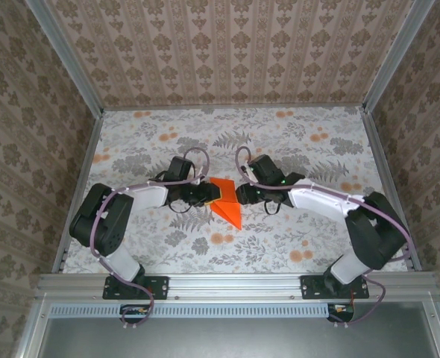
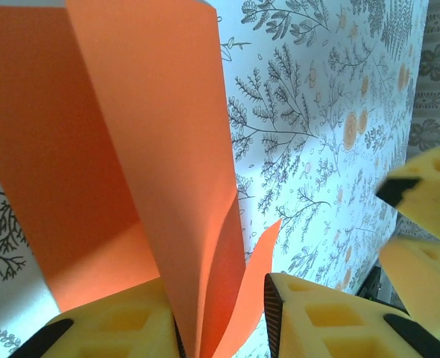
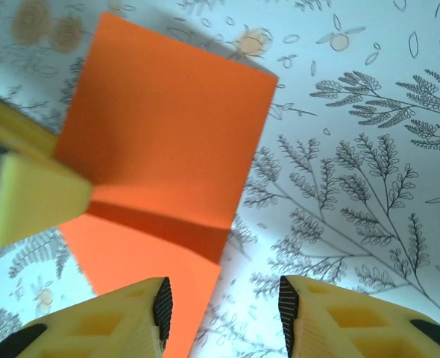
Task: Fold a paper plane with a square sheet of paper (fold left side to right side)
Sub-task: Fourth fold the wing at the center of the table.
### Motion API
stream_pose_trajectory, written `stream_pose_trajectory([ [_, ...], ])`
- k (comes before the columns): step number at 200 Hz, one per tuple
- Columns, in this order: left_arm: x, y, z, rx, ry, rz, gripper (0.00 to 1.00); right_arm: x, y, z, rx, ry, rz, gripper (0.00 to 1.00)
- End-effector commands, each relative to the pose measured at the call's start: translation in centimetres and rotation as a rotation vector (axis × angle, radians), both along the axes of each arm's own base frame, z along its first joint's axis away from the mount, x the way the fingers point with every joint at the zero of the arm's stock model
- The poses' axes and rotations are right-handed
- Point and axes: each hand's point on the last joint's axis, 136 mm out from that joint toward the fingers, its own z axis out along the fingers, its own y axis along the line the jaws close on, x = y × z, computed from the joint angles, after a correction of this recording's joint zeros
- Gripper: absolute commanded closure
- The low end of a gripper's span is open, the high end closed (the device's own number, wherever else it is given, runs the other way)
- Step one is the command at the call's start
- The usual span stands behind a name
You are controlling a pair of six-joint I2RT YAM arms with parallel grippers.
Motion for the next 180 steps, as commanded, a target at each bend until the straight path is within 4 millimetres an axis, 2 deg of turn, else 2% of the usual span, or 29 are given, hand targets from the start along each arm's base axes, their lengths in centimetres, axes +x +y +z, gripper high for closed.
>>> stream_pose_trajectory([
  [1,0.2,-0.5,1.5,-0.021,-0.007,-0.004,0.67,-2.3,-0.5,-0.5,-0.104,-0.048,0.006,0.54],
  [35,0.4,-0.4,1.7,-0.018,0.002,0.015,0.71,-4.5,2.0,-1.7,-0.156,-0.100,0.047,0.52],
  [84,0.9,-0.5,2.1,-0.017,0.005,0.032,0.73,-4.8,4.2,-4.1,-0.232,-0.094,0.082,0.51],
  [141,0.9,-0.4,2.1,0.003,0.005,0.033,0.73,-4.3,5.0,-5.2,-0.267,-0.089,0.091,0.52],
  [180,0.9,-0.3,2.1,0.014,0.000,0.033,0.73,-4.2,4.7,-6.0,-0.297,-0.076,0.086,0.58],
])
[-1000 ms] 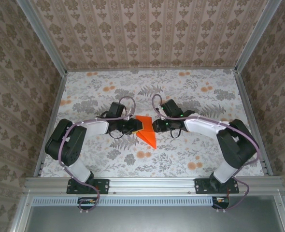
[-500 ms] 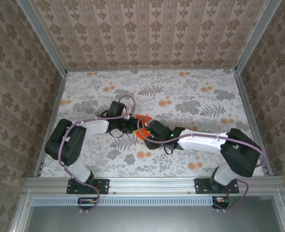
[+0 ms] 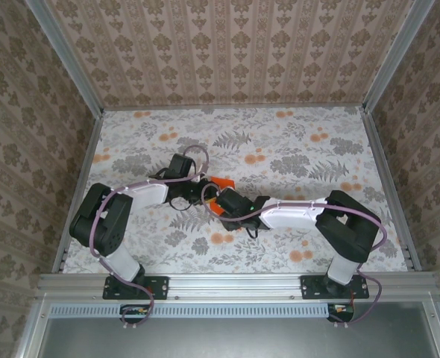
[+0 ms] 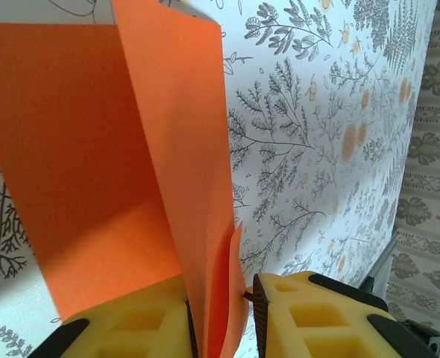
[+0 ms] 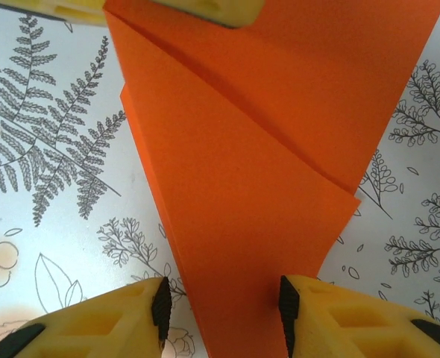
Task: Fold a paper plane with a square sheet of paper (fold left side to right side)
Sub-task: Fourth fold the wing at the center of the table.
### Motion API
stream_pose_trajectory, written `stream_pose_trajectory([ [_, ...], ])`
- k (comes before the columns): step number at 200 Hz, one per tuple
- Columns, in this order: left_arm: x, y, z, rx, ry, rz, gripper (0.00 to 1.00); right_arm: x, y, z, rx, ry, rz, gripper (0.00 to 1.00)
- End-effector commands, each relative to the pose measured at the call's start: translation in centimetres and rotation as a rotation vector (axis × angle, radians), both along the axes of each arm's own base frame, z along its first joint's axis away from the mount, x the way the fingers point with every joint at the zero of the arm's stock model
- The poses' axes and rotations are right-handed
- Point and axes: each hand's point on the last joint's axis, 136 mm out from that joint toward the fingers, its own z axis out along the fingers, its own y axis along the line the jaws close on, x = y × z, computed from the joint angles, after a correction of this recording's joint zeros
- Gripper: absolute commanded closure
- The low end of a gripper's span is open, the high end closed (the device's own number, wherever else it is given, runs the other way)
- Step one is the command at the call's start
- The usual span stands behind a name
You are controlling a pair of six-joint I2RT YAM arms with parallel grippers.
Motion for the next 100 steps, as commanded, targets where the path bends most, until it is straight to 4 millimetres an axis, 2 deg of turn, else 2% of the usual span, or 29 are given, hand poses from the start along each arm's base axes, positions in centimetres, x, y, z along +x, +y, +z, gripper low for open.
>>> stream_pose_trajectory([
  [1,0.4,-0.3,1.7,-0.006,-0.035,-0.002,0.73,0.5,0.0,-0.1,-0.030,-0.014,-0.020,0.58],
  [24,0.3,-0.3,1.9,-0.002,-0.040,-0.009,0.72,0.4,-0.1,-0.2,-0.029,-0.010,-0.020,0.62],
  [37,0.2,-0.2,2.1,0.000,-0.044,-0.014,0.71,0.4,0.0,-0.2,-0.029,-0.009,-0.019,0.68],
  [77,0.5,0.6,2.9,0.028,-0.081,0.000,0.59,-0.2,0.0,-0.6,-0.016,0.019,-0.018,0.85],
  [100,0.5,1.3,3.4,0.036,-0.093,0.012,0.51,-0.5,0.1,-0.8,0.002,0.038,-0.017,0.91],
])
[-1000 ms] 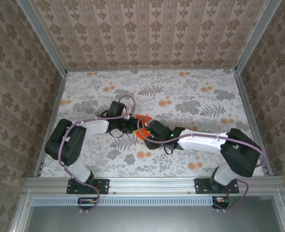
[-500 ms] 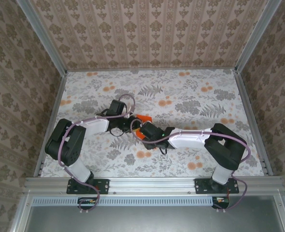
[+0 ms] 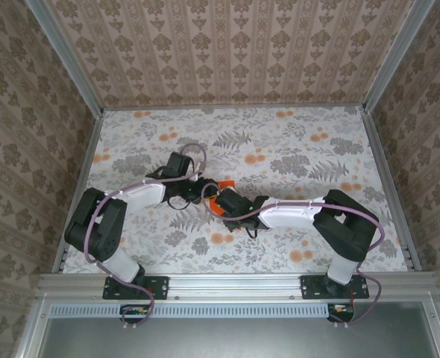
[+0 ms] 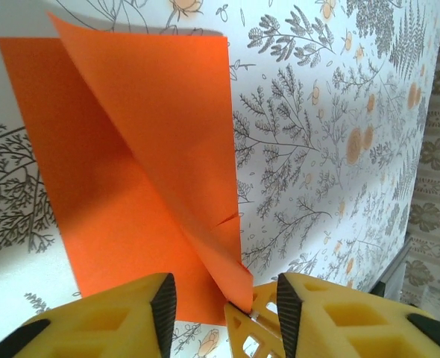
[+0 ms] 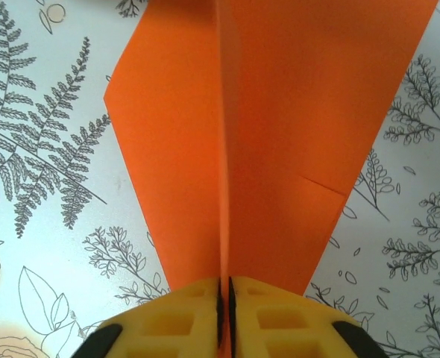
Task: Fold a paper plane with a square sheet of paper (fold left side to right side)
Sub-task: Fourth fold the wing at the center of the table.
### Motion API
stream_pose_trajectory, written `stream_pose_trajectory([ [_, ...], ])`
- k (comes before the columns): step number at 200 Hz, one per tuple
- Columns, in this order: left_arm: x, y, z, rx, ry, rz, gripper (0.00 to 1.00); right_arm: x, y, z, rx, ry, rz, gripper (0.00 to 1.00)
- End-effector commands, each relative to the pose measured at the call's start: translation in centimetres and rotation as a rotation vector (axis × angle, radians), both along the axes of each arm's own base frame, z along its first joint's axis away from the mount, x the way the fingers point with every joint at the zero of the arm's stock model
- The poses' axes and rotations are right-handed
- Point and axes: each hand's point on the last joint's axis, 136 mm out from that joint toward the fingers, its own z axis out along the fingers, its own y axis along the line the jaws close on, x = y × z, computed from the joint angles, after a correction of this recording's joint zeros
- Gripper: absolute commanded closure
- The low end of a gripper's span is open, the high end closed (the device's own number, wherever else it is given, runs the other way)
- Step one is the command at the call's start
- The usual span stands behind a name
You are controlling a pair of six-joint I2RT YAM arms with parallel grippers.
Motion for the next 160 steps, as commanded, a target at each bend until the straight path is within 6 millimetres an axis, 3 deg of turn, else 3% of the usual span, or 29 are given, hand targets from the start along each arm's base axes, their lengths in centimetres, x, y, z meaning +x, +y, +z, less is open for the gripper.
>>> stream_pose_trajectory([
  [1,0.4,0.5,2.2,-0.005,-0.057,-0.004,0.51,-0.7,0.3,-0.5,0.007,0.036,0.009,0.91],
  [45,-0.1,2.5,2.5,0.007,-0.059,0.045,0.47,-1.2,0.7,-0.3,0.098,0.097,0.007,0.93],
  [69,-0.6,2.8,1.5,0.011,-0.034,0.053,0.53,-1.2,1.0,0.0,0.179,0.135,-0.003,0.94],
  [107,-0.9,2.1,0.0,-0.013,0.008,0.054,0.66,-1.3,0.7,0.0,0.265,0.183,-0.026,0.95],
  [160,-0.7,0.2,-1.1,-0.019,0.027,0.015,0.65,-1.3,0.8,0.3,0.358,0.225,-0.037,0.95],
])
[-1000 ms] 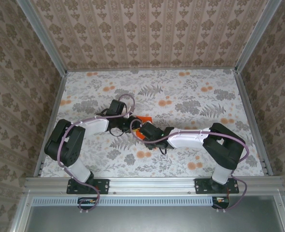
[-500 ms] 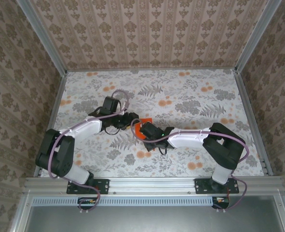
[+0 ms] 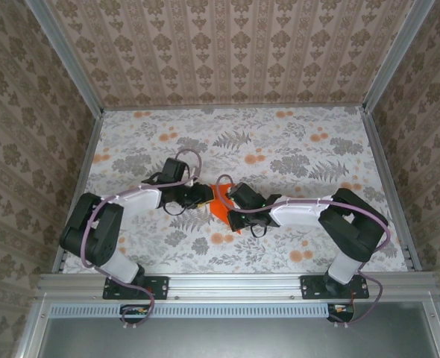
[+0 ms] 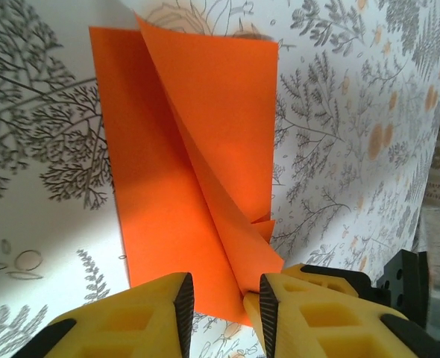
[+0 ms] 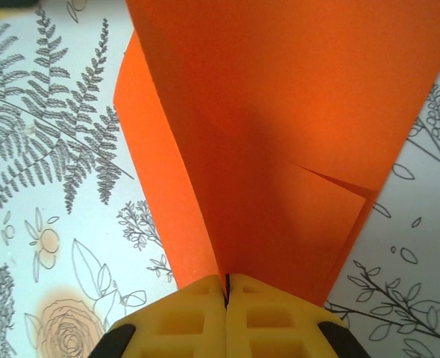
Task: Fold a paper plane with a square sheet of paper (fold left side to right side)
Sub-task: Fourth fold the wing at the center of the table.
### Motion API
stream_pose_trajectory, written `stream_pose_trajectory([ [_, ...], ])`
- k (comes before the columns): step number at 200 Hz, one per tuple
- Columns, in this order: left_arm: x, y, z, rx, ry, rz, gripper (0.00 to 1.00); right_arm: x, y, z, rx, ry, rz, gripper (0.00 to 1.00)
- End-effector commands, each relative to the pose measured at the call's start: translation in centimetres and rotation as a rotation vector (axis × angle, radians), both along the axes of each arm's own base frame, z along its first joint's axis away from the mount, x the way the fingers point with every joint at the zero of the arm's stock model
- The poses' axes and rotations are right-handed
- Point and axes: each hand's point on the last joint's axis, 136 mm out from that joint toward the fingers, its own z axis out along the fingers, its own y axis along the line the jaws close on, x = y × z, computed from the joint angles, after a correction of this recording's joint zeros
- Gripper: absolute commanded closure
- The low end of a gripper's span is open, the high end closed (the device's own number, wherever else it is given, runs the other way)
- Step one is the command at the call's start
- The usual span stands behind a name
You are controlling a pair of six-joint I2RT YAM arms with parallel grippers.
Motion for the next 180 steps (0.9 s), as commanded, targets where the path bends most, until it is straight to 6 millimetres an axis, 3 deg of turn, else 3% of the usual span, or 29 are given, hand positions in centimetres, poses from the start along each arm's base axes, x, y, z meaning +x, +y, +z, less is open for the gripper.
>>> stream_pose_trajectory([
  [1,0.6,-1.2,0.5,-0.033,-0.007,-0.014,0.65,-0.2,0.8,1.1,0.092,0.023,-0.001,0.95],
  [89,1.1,-3.2,-1.2,-0.024,0.023,-0.050,0.60,-0.1,0.4,0.6,0.138,0.062,-0.029,0.94],
  [180,0.9,-2.9,-3.6,0.026,0.082,-0.036,0.54,0.0,0.6,0.2,0.188,0.109,-0.044,0.92],
])
